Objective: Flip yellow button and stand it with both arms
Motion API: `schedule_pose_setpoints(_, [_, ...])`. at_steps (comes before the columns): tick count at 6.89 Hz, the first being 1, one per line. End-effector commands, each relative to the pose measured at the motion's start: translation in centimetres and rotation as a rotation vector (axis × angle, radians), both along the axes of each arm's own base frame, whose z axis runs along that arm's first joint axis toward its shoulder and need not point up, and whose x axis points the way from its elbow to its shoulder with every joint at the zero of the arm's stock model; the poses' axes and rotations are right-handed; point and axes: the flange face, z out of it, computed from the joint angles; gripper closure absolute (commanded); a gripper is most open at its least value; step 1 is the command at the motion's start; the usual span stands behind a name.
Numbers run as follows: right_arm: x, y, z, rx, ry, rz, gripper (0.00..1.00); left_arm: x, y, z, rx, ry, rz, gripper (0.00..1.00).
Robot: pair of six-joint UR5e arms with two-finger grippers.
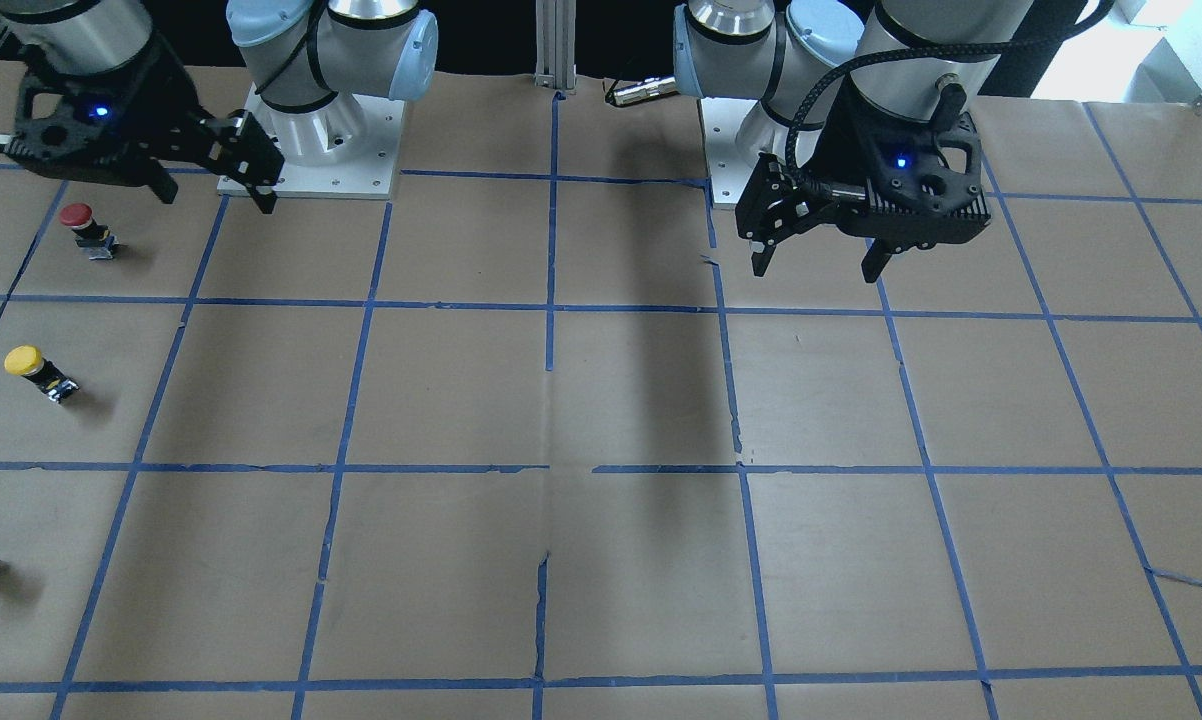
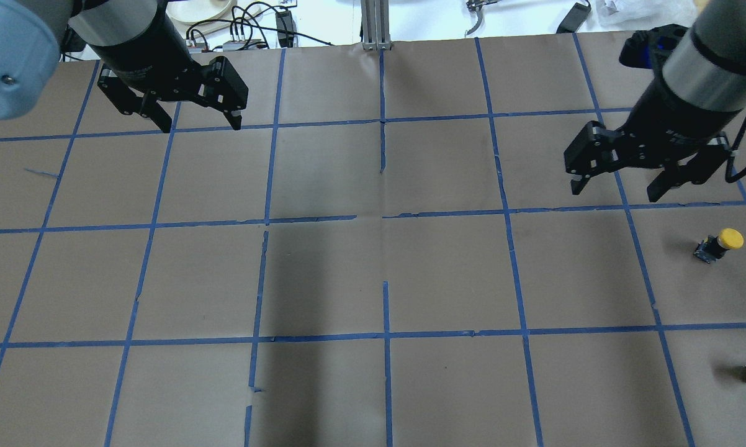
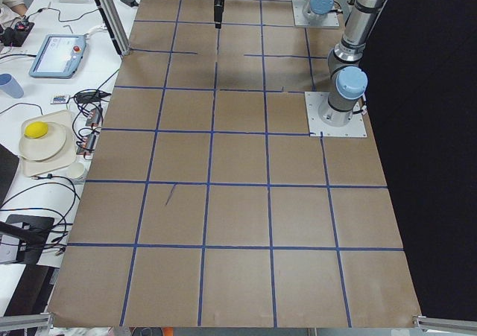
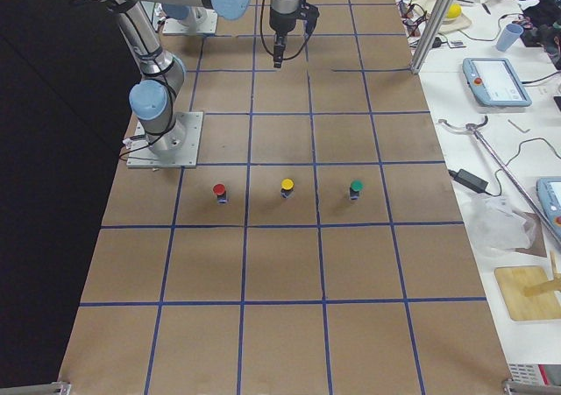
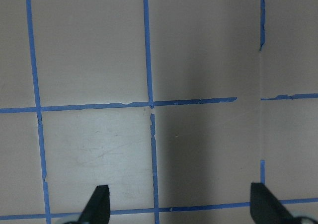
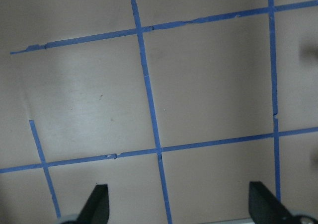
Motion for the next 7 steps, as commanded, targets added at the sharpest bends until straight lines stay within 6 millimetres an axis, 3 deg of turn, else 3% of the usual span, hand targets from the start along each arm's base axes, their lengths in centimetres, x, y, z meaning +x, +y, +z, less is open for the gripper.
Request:
schedule_pose_setpoints(1, [5.0,2.4,-0.2,0.013,0.050,-0.078,0.00,0.0,0.0,0.0,0.001,0.000,0.000,0.00])
schedule_pose_setpoints(4, [2.1,0.1,-0.2,0.006,0.031,-0.143,0.00,0.0,0.0,0.0,0.000,0.000,0.002,0.00])
schedule_pose_setpoints(7, [0.1,-1.6,-1.4,0.028,0.035,-0.068,0.00,0.0,0.0,0.0,0.000,-0.001,0.002,0.00])
